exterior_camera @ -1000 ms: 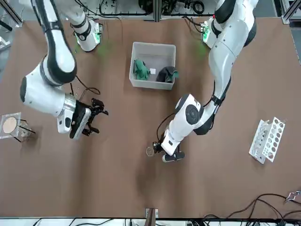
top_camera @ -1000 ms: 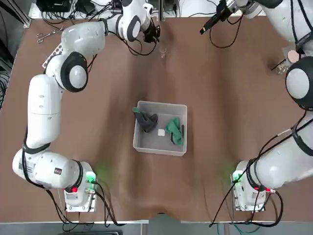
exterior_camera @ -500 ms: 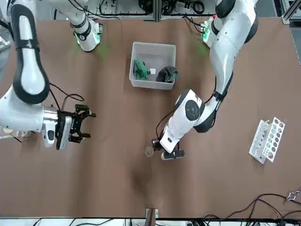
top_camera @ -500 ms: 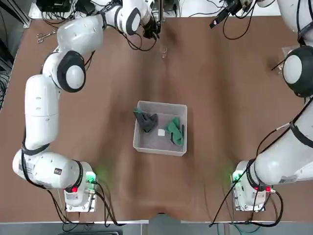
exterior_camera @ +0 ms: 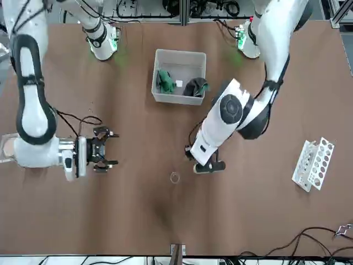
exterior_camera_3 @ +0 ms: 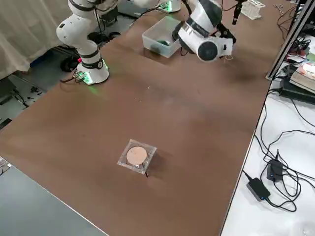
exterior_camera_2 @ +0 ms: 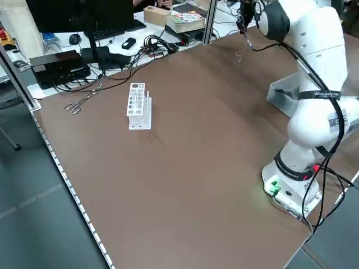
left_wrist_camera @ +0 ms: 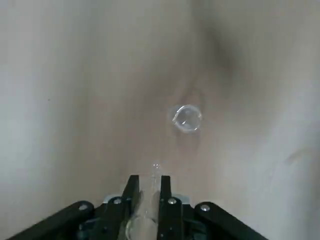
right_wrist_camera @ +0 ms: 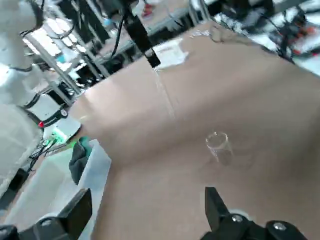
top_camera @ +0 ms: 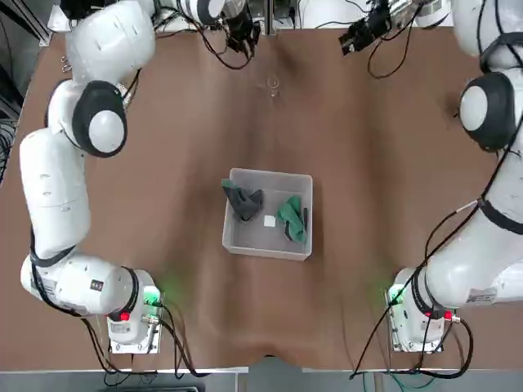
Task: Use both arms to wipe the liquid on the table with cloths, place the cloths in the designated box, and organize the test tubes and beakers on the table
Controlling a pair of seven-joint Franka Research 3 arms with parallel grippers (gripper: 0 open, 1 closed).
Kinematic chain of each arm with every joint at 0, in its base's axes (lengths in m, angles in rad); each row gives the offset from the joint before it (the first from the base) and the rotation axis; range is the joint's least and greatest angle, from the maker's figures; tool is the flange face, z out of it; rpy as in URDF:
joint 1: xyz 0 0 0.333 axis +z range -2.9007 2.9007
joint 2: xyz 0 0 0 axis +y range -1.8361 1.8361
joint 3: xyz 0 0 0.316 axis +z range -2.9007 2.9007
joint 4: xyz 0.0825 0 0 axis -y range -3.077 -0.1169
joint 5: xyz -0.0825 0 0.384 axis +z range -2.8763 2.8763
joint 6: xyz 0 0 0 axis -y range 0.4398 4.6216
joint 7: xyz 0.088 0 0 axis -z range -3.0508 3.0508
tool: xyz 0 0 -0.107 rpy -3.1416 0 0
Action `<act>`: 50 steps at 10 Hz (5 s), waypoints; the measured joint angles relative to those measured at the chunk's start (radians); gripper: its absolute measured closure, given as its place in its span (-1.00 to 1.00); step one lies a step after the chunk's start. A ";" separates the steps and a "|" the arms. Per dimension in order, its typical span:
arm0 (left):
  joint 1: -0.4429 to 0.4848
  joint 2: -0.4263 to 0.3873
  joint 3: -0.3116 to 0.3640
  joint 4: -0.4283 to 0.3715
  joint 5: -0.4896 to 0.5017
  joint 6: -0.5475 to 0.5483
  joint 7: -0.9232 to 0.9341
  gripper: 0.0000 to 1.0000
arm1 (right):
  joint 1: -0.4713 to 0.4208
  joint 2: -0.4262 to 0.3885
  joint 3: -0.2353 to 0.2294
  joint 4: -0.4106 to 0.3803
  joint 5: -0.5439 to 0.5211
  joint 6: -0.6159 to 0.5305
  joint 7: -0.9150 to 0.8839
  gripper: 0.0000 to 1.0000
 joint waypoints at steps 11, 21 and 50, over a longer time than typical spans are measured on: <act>0.199 -0.488 0.497 -0.476 -0.011 -0.085 0.180 0.57 | 0.274 0.446 0.004 0.138 0.674 0.313 -0.768 -0.99; 0.207 -0.382 0.840 -0.582 -0.021 0.230 0.593 0.57 | 0.386 0.559 -0.001 0.273 0.849 0.429 -0.769 -0.99; 0.198 -0.698 0.473 -0.381 -0.196 -0.364 0.626 -1.00 | 0.239 0.478 -0.041 0.297 0.681 0.645 -0.656 0.00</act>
